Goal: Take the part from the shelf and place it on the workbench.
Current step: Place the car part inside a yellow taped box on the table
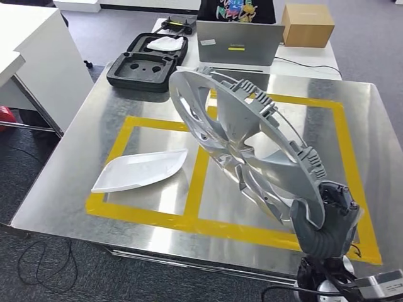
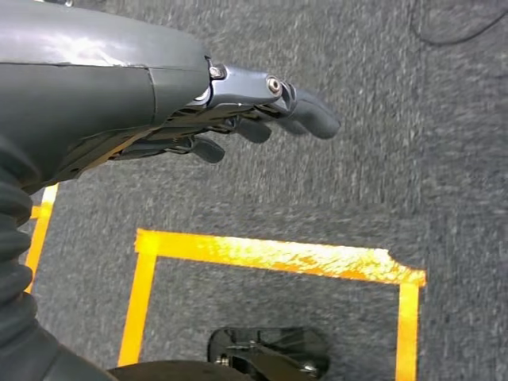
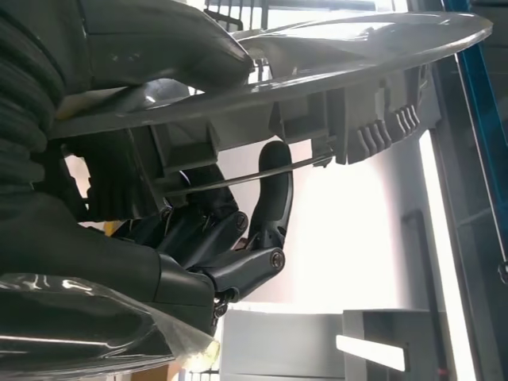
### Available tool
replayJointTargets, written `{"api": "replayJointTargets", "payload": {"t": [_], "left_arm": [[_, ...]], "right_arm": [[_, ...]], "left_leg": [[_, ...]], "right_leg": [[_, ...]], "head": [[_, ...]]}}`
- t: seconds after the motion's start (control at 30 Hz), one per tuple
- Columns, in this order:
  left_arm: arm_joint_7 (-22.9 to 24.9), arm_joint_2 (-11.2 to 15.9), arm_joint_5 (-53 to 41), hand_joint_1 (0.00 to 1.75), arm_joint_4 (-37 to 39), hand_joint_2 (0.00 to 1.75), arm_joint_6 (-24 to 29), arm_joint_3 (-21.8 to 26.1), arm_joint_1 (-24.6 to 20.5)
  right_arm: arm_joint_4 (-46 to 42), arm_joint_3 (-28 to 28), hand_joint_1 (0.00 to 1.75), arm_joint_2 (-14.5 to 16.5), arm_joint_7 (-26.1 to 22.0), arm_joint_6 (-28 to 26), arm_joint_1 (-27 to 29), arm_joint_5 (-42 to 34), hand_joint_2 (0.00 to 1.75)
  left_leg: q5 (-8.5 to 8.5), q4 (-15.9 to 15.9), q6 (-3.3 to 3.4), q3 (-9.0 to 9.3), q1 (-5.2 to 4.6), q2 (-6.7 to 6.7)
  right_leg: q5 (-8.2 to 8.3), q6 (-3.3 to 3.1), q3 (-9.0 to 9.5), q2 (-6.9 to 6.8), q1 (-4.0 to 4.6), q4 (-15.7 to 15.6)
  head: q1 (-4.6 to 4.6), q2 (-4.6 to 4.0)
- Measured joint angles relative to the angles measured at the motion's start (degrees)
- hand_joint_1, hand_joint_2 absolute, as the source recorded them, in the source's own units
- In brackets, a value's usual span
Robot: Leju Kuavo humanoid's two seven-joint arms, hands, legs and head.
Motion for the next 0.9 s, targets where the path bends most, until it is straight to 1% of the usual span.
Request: {"api": "replayJointTargets", "payload": {"t": [0.03, 0.07, 0.1, 0.13, 0.17, 0.2, 0.23, 0.27, 0.3, 0.33, 0.37, 0.4, 0.43, 0.47, 0.53, 0.57, 0.6, 0.67, 0.7, 0.73, 0.77, 0.9], "left_arm": [[0.0, 0.01, 0.0, 0.0, 0.0, 1.75, 0.01, 0.04, 0.02], [0.0, 0.05, 0.0, 0.0, 0.0, 1.75, 0.01, 0.07, 0.06], [0.0, 0.1, 0.0, 0.0, 0.0, 1.75, 0.01, 0.09, 0.1], [0.0, 0.17, 0.0, 0.0, 0.0, 1.75, 0.01, 0.1, 0.13], [0.0, 0.23, 0.01, 0.0, 0.0, 1.75, 0.01, 0.13, 0.17], [0.0, 0.23, 0.0, 0.0, 0.0, 1.75, 0.0, 0.14, 0.18], [0.0, 0.22, 0.0, 0.0, 0.0, 1.75, -0.02, 0.15, 0.16], [0.01, 0.2, 0.0, 0.0, 0.0, 1.75, -0.03, 0.16, 0.16], [0.01, 0.16, 0.0, 0.0, 0.0, 1.75, -0.03, 0.16, 0.18], [0.01, 0.14, 0.01, 0.0, 0.0, 1.75, -0.03, 0.17, 0.21], [0.01, 0.11, 0.02, 0.0, 0.0, 1.75, -0.02, 0.17, 0.26], [0.01, 0.07, 0.02, 0.0, 0.0, 1.75, -0.02, 0.18, 0.27], [0.01, 0.04, 0.02, 0.0, 0.0, 1.75, -0.02, 0.18, 0.22], [0.01, 0.03, 0.02, 0.0, 0.0, 1.75, -0.02, 0.18, 0.18], [0.0, 0.03, 0.02, 0.0, 0.0, 1.75, -0.02, 0.18, 0.16], [0.0, 0.04, 0.02, 0.0, 0.0, 1.75, -0.02, 0.18, 0.16], [-0.01, 0.04, 0.02, 0.0, 0.0, 1.75, -0.02, 0.18, 0.15], [-0.11, 0.07, 0.02, 0.0, 0.0, 1.75, -0.05, 0.18, 0.12], [-0.16, 0.09, 0.01, 0.0, 0.0, 1.75, -0.07, 0.18, 0.12], [-0.21, 0.11, -0.01, 0.0, 0.0, 1.75, -0.08, 0.18, 0.12], [-0.22, 0.13, -0.05, 0.0, 0.0, 1.75, -0.07, 0.18, 0.12], [-0.23, 0.15, -0.43, 0.0, 0.0, 1.75, -0.03, 0.2, 0.11]], "right_arm": [[-0.03, -0.08, 1.75, 0.07, 0.01, 0.0, 0.02, 0.01, 1.75], [-0.04, -0.15, 1.75, 0.11, 0.02, 0.0, 0.05, 0.01, 1.75], [-0.04, -0.22, 1.75, 0.14, 0.03, 0.0, 0.07, 0.02, 1.75], [-0.04, -0.29, 1.75, 0.18, 0.03, 0.0, 0.08, 0.02, 1.75], [-0.04, -0.37, 1.75, 0.23, 0.03, 0.0, 0.08, 0.01, 1.75], [-0.04, -0.45, 1.75, 0.3, 0.03, 0.0, 0.06, 0.0, 1.75], [-0.05, -0.53, 1.75, 0.37, 0.02, 0.0, 0.03, 0.0, 1.75], [-0.08, -0.58, 1.75, 0.42, 0.02, 0.01, 0.01, 0.0, 1.75], [-0.1, -0.62, 1.75, 0.46, 0.02, 0.02, 0.04, 0.02, 1.75], [-0.13, -0.64, 1.75, 0.48, 0.03, 0.03, 0.1, 0.02, 1.75], [-0.16, -0.67, 1.75, 0.49, 0.03, 0.04, 0.16, 0.02, 1.75], [-0.16, -0.69, 1.75, 0.49, 0.04, 0.04, 0.19, 0.02, 1.75], [-0.17, -0.71, 1.75, 0.49, 0.03, 0.05, 0.17, 0.02, 1.75], [-0.17, -0.72, 1.75, 0.5, 0.03, 0.06, 0.13, 0.02, 1.75], [-0.17, -0.72, 1.75, 0.51, 0.03, 0.08, 0.12, 0.03, 1.75], [-0.17, -0.72, 1.75, 0.51, 0.04, 0.09, 0.12, 0.02, 1.75], [-0.17, -0.72, 1.75, 0.51, 0.04, 0.08, 0.12, 0.02, 1.75], [-0.18, -0.76, 1.75, 0.57, 0.04, -0.01, 0.12, -0.01, 1.75], [-0.19, -0.83, 1.75, 0.63, 0.04, -0.11, 0.12, -0.09, 1.75], [-0.25, -0.98, 1.75, 0.71, 0.04, -0.22, 0.13, -0.22, 1.75], [-0.36, -1.23, 1.75, 0.81, 0.04, -0.3, 0.13, -0.39, 1.75], [-0.98, -2.58, 1.75, 1.35, 0.03, -0.37, 0.13, -1.08, 1.75]], "left_leg": [[-1.32, 2.49, -0.38, -2.05, 0.29, 0.0], [-1.58, 3.51, -0.71, -3.56, 0.58, 0.0], [-0.46, 2.85, -1.01, -4.33, 0.85, 0.0], [2.17, 0.34, -1.31, -4.25, 1.11, -0.01], [5.46, -3.24, -1.61, -3.65, 1.37, -0.06], [7.51, -6.42, -1.88, -3.05, 1.49, -0.24], [8.58, -8.8, -1.79, -2.65, 1.52, -0.35], [9.04, -9.93, -1.51, -2.58, 1.5, -0.47], [8.91, -10.14, -1.2, -2.71, 1.48, -0.51], [9.4, -10.26, -0.85, -2.76, 1.51, -0.44], [10.03, -10.36, -0.77, -2.76, 1.55, -0.46], [10.11, -10.42, -0.77, -2.75, 1.56, -0.46], [10.1, -10.41, -0.63, -2.76, 1.48, -0.51], [10.07, -10.41, -0.51, -2.76, 1.42, -0.54], [10.02, -10.38, -0.21, -2.78, 1.31, -0.54], [10.03, -10.36, -0.12, -2.81, 1.28, -0.54], [10.04, -10.34, -0.03, -2.86, 1.24, -0.54], [10.07, -10.29, 0.06, -2.94, 1.19, -0.53], [10.06, -10.28, 0.08, -2.96, 1.18, -0.53], [10.06, -10.28, 0.09, -2.97, 1.17, -0.53], [10.05, -10.29, 0.09, -2.97, 1.17, -0.53], [10.08, -10.41, 0.11, -2.95, 1.2, -0.53]], "right_leg": [[-0.38, 0.05, 0.5, 0.07, -0.16, -0.07], [-0.78, 0.15, 1.02, 0.18, -0.32, -0.09], [-1.16, 0.3, 1.57, 0.31, -0.51, -0.09], [-1.55, 0.54, 2.18, 0.44, -0.74, -0.09], [-1.91, 0.88, 2.7, 0.55, -0.95, -0.09], [-2.24, 1.25, 3.17, 0.67, -1.09, -0.01], [-2.48, 1.71, 3.33, 0.78, -1.12, 0.06], [-2.64, 2.14, 3.24, 0.87, -1.06, 0.12], [-2.85, 2.26, 3.08, 0.94, -0.97, 0.23], [-2.93, 1.85, 2.76, 0.92, -0.89, 0.21], [-2.96, 1.19, 2.62, 0.91, -0.83, 0.19], [-2.97, 0.47, 2.58, 0.86, -0.8, 0.14], [-2.83, -0.04, 2.6, 0.83, -0.78, 0.0], [-2.73, -0.05, 2.68, 0.82, -0.77, -0.15], [-2.54, 0.39, 2.99, 0.81, -0.82, -0.47], [-2.42, 0.75, 3.19, 0.82, -0.85, -0.6], [-2.31, 1.26, 3.36, 0.83, -0.89, -0.73], [-2.23, 2.49, 3.54, 0.83, -0.99, -0.98], [-2.24, 2.99, 3.55, 0.82, -1.04, -1.08], [-2.27, 3.29, 3.56, 0.82, -1.06, -1.13], [-2.28, 3.42, 3.55, 0.82, -1.07, -1.15], [-2.31, 3.47, 3.44, 0.82, -1.01, -1.13]], "head": [[0.02, 0.0], [0.01, 0.0], [0.02, 0.0], [0.01, 0.0], [0.0, 0.0], [-0.04, -0.01], [-0.19, -0.01], [-0.18, -0.01], [-0.17, -0.01], [-0.06, 0.0], [0.17, 0.0], [0.26, 0.0], [0.36, 0.0], [0.39, 0.0], [0.41, 0.0], [0.4, 0.0], [0.4, 0.0], [0.39, 0.0], [0.39, 0.0], [0.38, 0.0], [0.38, 0.0], [0.36, 0.0]]}}
